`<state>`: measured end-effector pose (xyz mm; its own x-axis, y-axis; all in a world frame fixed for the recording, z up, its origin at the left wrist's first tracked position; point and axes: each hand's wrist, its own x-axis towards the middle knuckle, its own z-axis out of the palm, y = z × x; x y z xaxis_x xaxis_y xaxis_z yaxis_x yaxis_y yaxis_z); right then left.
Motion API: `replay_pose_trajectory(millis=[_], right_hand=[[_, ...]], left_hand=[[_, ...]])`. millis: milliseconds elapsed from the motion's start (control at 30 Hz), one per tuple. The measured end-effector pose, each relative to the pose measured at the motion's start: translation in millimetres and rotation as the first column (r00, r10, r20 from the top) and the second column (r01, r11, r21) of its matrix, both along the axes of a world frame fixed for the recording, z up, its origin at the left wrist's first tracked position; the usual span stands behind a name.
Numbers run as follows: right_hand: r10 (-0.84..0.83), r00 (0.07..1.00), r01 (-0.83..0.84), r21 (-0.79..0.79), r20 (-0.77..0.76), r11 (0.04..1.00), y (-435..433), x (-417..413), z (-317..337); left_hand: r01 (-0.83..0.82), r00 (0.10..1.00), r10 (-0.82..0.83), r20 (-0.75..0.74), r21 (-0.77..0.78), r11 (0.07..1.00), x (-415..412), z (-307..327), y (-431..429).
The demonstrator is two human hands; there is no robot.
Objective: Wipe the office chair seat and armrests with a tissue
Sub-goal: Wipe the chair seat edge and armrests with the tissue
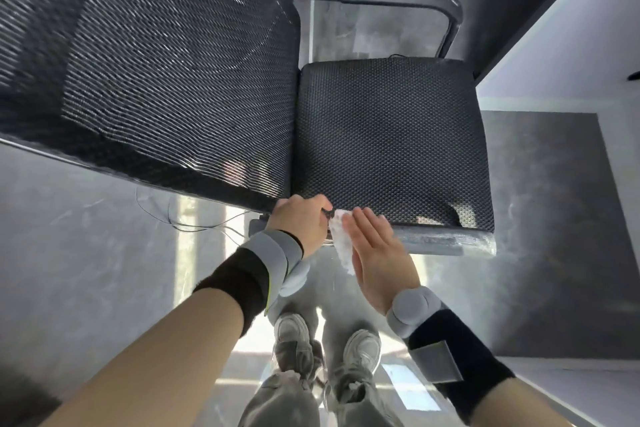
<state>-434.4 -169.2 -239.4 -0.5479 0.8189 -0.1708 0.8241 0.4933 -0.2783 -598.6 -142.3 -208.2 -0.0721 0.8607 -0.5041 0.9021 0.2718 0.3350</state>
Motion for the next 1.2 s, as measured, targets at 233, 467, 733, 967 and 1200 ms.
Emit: replay_pose_trajectory(millis=[233, 467, 733, 967, 1200], right_hand=[[0.033, 0.977, -0.046, 0.058, 0.213, 0.997, 3, -4, -8], [0.015, 0.970, -0.049, 0.135, 0.244, 0.990, 18, -14, -7], [-0.014, 0.965, -0.019, 0.124, 0.262, 0.992, 34, -27, -3], [-0.073, 0.985, 0.062, 0.075, 0.159, 0.995, 50, -35, -4], [-0.128, 0.981, 0.140, -0.081, 0.143, 0.987, 68, -34, -5]], left_hand=[[0.279, 0.954, -0.287, -0.088, -0.095, 0.956, -9, 9, -8], [0.398, 0.904, -0.404, -0.142, -0.067, 0.915, -11, -1, 2], [0.425, 0.890, -0.435, -0.135, -0.097, 0.900, -10, -4, 11], [0.473, 0.854, -0.489, -0.176, -0.124, 0.872, -9, -2, 16], [0.467, 0.860, -0.480, -0.173, -0.113, 0.877, -9, -4, 15]])
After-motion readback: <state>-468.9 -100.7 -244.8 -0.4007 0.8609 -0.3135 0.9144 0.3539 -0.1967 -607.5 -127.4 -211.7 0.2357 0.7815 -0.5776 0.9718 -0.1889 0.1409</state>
